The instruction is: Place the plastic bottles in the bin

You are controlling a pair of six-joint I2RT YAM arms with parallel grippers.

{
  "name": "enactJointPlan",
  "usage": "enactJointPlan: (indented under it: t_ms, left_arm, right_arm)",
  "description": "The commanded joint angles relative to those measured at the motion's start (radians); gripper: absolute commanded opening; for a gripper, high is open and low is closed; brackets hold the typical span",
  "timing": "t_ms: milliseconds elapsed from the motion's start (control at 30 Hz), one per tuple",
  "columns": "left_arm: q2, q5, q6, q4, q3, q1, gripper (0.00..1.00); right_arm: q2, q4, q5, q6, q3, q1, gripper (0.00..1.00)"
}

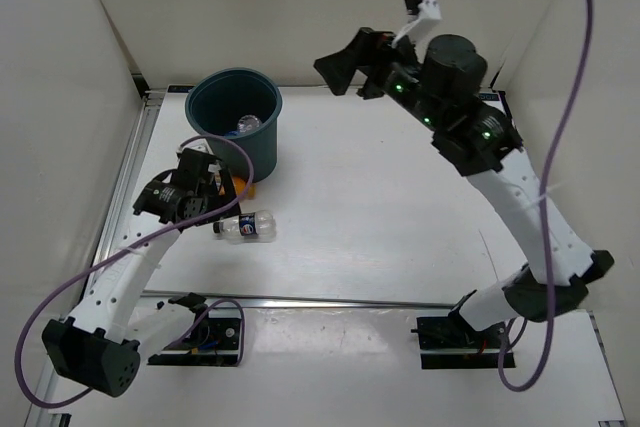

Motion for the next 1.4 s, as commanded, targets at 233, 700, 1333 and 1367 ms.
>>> enactJointPlan:
  t_ms: [233,700,1333,1367]
  left_arm:
    - [-0.111,0.038,-0.767,0.223,-0.259,0.058,1.00]
    - [-0.192,-0.053,-1.388,0.359,-0.520,-0.041,1.00]
    - [0.026,-0.109,-1.426,0.448,-0.492,-0.095,1.00]
    - [0.040,-0.097,-1.426,0.449,-0.482,-0.095,1.00]
  right_arm:
    - [-0.042,-0.196,0.059,-0.067,-0.007,-0.051,0.99]
    - [-0.189,-0.279,0.131,-0.153,-0.087,-0.051,0.99]
    - [-0.260,-0.288,0.140,-0.171,-0.150,-0.051,0.99]
    - [-0.260,-0.288,0.140,-0.171,-0.162,-0.051,0.99]
